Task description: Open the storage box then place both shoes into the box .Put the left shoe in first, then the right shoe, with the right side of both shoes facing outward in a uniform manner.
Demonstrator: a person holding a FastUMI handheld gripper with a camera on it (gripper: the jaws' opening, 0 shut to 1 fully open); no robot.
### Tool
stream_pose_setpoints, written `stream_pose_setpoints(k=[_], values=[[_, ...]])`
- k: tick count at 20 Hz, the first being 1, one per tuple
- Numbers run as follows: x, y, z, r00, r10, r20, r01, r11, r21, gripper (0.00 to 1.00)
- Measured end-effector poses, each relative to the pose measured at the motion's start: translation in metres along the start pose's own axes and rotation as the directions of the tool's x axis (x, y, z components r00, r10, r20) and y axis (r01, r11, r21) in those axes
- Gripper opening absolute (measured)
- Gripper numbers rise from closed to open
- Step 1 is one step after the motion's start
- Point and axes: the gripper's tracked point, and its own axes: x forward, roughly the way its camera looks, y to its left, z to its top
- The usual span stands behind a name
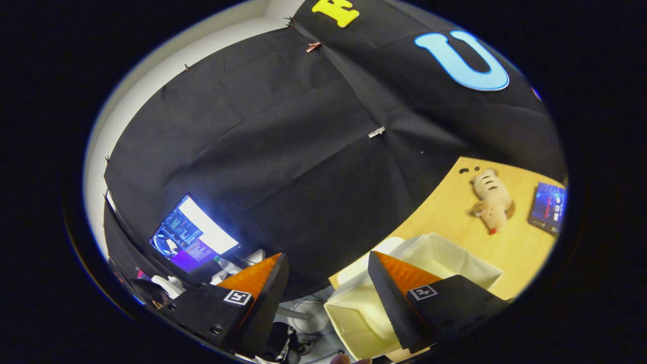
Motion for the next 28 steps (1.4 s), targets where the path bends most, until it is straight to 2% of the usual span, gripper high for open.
stream_pose_setpoints(k=[4, 7, 10, 13, 15, 17, 19, 24, 28], values=[[-0.061, -0.036, -0.004, 0.99, -0.131, 0.042, 0.134, 0.988, -0.073, 0.97], [-0.109, -0.076, -0.023, 0.962, -0.271, 0.037, 0.273, 0.959, -0.08, 0.97], [-0.159, -0.115, -0.054, 0.912, -0.411, 0.006, 0.41, 0.909, -0.074, 0.97], [-0.205, -0.156, -0.095, 0.849, -0.527, -0.04, 0.527, 0.85, -0.01, 0.97], [-0.228, -0.177, -0.124, 0.803, -0.591, -0.077, 0.595, 0.803, 0.042, 0.97], [-0.248, -0.201, -0.155, 0.744, -0.656, -0.127, 0.667, 0.741, 0.078, 0.97], [-0.262, -0.22, -0.184, 0.694, -0.696, -0.185, 0.72, 0.681, 0.134, 0.98], [-0.266, -0.276, -0.243, 0.602, -0.736, -0.308, 0.797, 0.572, 0.193, 0.98], [-0.246, -0.303, -0.272, 0.598, -0.698, -0.393, 0.801, 0.538, 0.263, 0.92]])
